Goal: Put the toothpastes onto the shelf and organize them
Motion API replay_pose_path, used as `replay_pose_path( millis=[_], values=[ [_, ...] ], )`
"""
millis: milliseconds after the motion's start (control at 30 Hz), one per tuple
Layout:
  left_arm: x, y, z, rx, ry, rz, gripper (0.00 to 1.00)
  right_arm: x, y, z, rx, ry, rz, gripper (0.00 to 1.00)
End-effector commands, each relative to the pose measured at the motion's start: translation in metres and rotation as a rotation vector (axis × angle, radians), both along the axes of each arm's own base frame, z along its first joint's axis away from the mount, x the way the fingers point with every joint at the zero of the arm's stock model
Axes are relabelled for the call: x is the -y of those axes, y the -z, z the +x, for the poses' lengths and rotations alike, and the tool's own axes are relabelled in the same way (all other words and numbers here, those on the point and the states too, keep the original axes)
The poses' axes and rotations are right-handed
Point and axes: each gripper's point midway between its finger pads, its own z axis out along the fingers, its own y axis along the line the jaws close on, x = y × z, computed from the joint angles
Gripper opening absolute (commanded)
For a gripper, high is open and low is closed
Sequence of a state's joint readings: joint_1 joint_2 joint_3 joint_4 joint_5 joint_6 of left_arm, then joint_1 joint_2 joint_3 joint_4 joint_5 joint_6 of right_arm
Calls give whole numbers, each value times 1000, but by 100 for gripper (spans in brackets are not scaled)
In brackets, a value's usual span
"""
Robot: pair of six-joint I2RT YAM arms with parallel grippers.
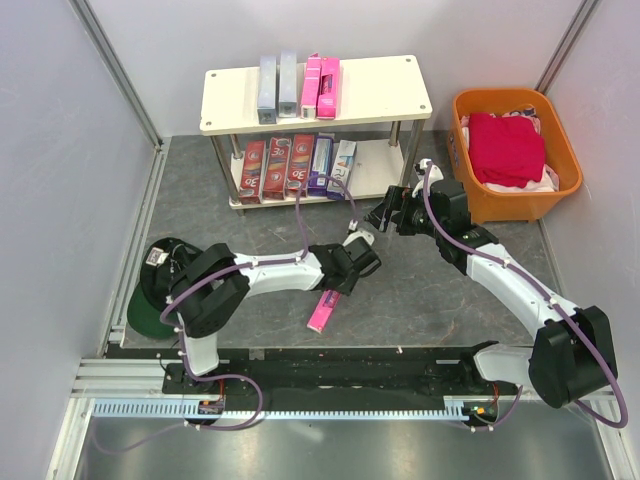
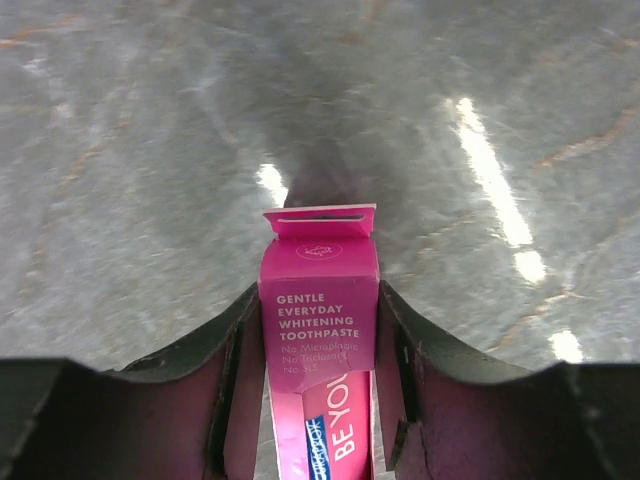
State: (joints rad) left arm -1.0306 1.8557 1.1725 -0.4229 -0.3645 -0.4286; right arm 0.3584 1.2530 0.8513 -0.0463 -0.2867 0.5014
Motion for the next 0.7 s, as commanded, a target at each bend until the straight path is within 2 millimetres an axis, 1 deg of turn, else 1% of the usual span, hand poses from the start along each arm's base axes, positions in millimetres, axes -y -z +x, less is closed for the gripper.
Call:
replay_pose_path(
  millis=[0, 33, 67, 100, 133, 167, 200, 233, 267, 300, 333, 367, 400, 467, 500, 533, 600, 667],
  values=[
    [3, -48, 22, 64, -52, -130, 33, -1, -3, 0, 22, -3, -1, 98],
    [0, -59, 29, 74, -66, -163, 33, -1, -4, 1, 30, 0, -8, 98],
    [-2, -63, 32, 75, -72, -183, 33, 1, -1, -1, 17, 9, -29, 98],
    [1, -69, 34, 69, -70, -218, 33, -2, -4, -2, 31, -1, -42, 98],
    [-4, -79, 42, 81, -88, -253, 33, -4, -4, -3, 36, -3, -47, 98],
    [-6, -84, 45, 82, -97, -272, 33, -7, -7, -5, 43, -12, -45, 98],
    [-6, -88, 47, 75, -101, -297, 33, -16, -7, -10, 46, -32, -41, 98],
    [-12, -94, 56, 79, -127, -323, 33, -20, -9, -12, 52, -40, -40, 98],
    [-15, -102, 60, 87, -139, -350, 33, -27, -9, -15, 57, -52, -38, 98],
    [-15, -106, 61, 74, -139, -378, 33, -41, -8, -24, 58, -89, -38, 98],
    [-21, -111, 69, 77, -169, -407, 33, -48, -5, -28, 47, -99, -32, 98],
    [-24, -120, 73, 86, -183, -435, 33, -55, -7, -30, 57, -108, -22, 98],
    [-30, -123, 78, 77, -207, -462, 33, -65, 1, -40, 35, -138, -18, 98],
    [-35, -135, 83, 91, -225, -503, 33, -79, 0, -45, 36, -167, 32, 98],
    [-41, -138, 88, 93, -245, -521, 33, -87, 1, -52, 31, -188, 45, 98],
    [-44, -140, 89, 95, -254, -531, 33, -93, -1, -53, 38, -198, 68, 98],
    [-51, -151, 94, 112, -270, -564, 33, -105, 2, -63, 26, -242, 88, 98],
    [-55, -159, 97, 119, -278, -595, 33, -118, 0, -71, 23, -272, 108, 98]
  ],
)
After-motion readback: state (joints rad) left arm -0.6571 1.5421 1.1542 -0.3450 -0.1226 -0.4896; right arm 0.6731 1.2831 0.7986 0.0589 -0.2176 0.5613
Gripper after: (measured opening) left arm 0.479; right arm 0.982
